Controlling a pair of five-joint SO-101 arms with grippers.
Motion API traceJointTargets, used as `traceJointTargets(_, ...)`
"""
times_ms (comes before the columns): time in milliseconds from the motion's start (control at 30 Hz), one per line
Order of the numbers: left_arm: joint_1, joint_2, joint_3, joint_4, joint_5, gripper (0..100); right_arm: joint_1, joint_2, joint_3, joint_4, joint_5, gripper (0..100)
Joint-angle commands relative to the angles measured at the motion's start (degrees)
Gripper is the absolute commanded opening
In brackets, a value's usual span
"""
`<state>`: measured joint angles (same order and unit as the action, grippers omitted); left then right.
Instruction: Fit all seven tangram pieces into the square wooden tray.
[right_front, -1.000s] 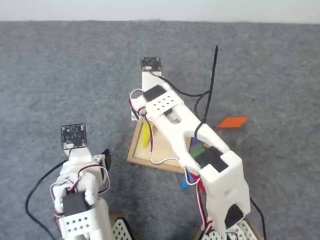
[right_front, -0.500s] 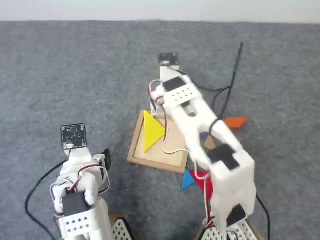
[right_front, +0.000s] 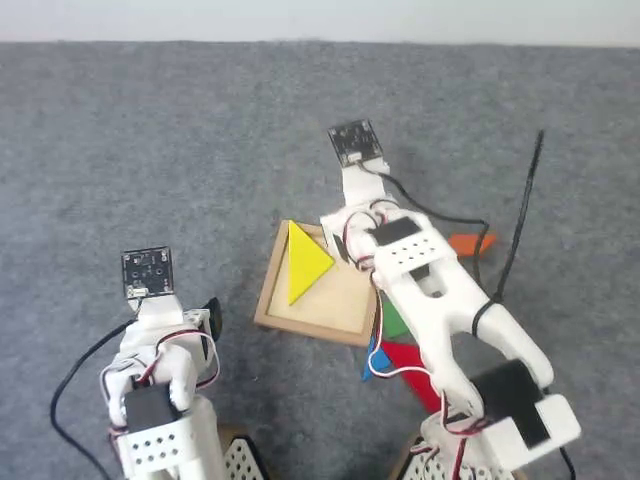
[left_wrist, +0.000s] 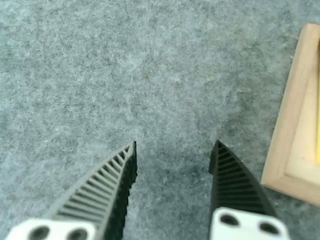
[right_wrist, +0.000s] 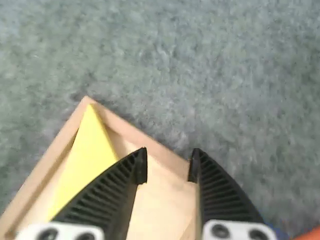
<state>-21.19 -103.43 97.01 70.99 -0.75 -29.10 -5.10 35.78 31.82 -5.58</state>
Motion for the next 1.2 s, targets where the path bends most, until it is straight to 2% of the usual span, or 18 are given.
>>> traceJointTargets(0, -0.3, -1.1, -0.6, 0.3, -0.4, 23, 0.7, 0.1, 0.0, -5.2, 1.5, 10.8)
traceJointTargets(333, -0.3, -1.1, -0.6, 0.3, -0.4, 23, -2.1, 15.3, -7.6, -3.8, 1.7, 10.5)
traceJointTargets(500, -0.3, -1.1, -0.6, 0.3, -0.4, 23, -5.3, 12.2, -6.9, 2.7, 5.0, 10.4)
traceJointTargets(767, -0.3, -1.1, -0.6, 0.3, -0.4, 23, -9.4, 2.9, -0.1, 2.5, 4.7, 10.3)
traceJointTargets(933, -0.3, -1.1, -0.6, 0.3, -0.4, 23, -7.0, 2.9, 0.4, 4.2, 5.3, 10.3)
traceJointTargets(1167, -0.3, -1.1, -0.6, 0.3, -0.4, 23, 0.7, 6.9, 0.2, 9.5, 5.3, 10.4)
